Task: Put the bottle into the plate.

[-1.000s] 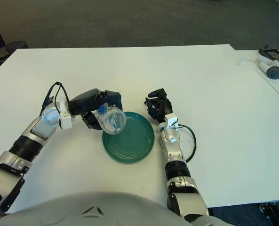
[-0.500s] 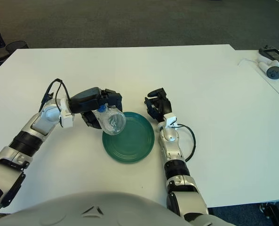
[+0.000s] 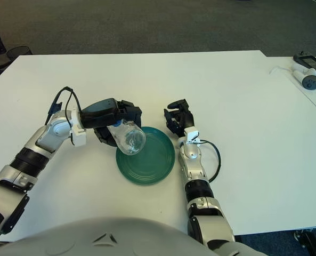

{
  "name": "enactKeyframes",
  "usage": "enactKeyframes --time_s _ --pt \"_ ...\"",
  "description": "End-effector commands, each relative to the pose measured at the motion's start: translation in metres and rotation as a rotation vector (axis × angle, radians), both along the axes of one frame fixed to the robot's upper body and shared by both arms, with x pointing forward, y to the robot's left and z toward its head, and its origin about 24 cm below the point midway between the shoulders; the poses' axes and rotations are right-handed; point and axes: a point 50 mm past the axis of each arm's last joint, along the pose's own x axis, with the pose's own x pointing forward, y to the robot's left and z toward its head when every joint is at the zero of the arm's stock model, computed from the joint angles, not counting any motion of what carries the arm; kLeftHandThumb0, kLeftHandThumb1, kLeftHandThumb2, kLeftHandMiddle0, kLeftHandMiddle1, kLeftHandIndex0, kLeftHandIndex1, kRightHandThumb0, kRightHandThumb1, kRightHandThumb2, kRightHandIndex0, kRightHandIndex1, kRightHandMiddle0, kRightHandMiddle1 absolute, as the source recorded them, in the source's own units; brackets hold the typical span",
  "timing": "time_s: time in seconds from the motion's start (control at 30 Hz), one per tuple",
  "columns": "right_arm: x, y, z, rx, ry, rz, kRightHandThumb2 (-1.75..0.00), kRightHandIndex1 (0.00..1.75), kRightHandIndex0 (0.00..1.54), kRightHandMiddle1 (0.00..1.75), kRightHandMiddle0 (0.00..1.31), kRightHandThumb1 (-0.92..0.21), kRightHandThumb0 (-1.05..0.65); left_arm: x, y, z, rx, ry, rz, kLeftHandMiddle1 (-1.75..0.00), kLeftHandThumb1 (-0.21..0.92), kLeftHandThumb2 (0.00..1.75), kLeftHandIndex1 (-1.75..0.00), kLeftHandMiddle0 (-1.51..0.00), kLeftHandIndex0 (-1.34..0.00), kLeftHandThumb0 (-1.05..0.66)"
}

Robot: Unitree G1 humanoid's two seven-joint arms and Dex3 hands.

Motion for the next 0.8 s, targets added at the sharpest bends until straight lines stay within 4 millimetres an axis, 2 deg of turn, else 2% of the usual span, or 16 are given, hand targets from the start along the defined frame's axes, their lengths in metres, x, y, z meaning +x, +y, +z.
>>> enactKeyframes --time_s 0.0,0.43,0.77 --pt "-0.020 -0.001 -0.036 0.002 0.204 -0.018 -0.43 1.45 0.32 1.73 0.17 -0.92 -0.01 0.000 -0.004 0.002 0.013 -0.013 -0.019 -1.75 0.27 1.36 -1.75 -1.14 -0.64 -0.48" --pt "-0.020 -0.001 -0.035 -0.026 0.193 -0.033 -0.44 1.44 0.32 1.74 0.18 -0.92 0.00 -0.010 -0.018 0.000 -0.130 0.007 -0.072 -1.75 0.29 1.35 -1.75 -1.16 -0.63 -0.48" --pt "-0.021 -0.002 -0.035 -0.017 0.186 -0.033 -0.44 1.45 0.32 1.73 0.18 -0.92 -0.01 -0.010 -0.023 -0.003 -0.094 -0.066 -0.108 -1.75 0.32 1.31 -1.75 -1.15 -0.60 -0.47"
